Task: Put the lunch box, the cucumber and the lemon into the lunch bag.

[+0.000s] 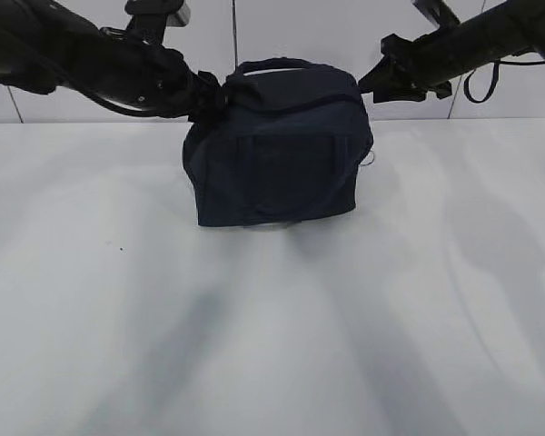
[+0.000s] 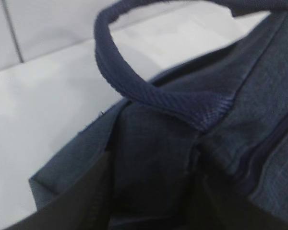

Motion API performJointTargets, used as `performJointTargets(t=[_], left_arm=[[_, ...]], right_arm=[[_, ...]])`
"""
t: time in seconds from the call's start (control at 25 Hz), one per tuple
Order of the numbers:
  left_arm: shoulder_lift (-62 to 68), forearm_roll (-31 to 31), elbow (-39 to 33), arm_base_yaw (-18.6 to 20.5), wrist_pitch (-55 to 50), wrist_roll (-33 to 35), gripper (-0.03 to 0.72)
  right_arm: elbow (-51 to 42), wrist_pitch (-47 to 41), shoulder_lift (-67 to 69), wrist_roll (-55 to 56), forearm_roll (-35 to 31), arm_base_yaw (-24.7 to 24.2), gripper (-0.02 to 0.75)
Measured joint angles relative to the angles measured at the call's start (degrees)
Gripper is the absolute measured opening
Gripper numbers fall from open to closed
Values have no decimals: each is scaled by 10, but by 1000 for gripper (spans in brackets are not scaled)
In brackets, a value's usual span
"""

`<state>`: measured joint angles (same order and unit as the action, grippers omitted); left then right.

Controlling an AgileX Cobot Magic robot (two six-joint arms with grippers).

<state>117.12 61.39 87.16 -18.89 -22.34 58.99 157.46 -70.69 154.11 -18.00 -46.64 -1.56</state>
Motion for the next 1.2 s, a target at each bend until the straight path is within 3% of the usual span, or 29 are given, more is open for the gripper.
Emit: performJointTargets(t=[0.2,0.52,0.76,0.96,1.2], left_arm=[[-15,-77,0,0,-67,0,337],[-59,-281,0,0,-92,0,339],[-71,-377,0,0,-106,0,340],[-85,-399,0,14,-136,-24,340],[-119,-398,0,44,-138,-51,340]], right_arm=[[0,0,0,-41,0,0,307],[0,0,0,-110,12,0,307],[0,0,0,-177,17,0,307],[0,-1,0,-185,22,-5,307],[0,-4,-41,-160,101,-8,307]])
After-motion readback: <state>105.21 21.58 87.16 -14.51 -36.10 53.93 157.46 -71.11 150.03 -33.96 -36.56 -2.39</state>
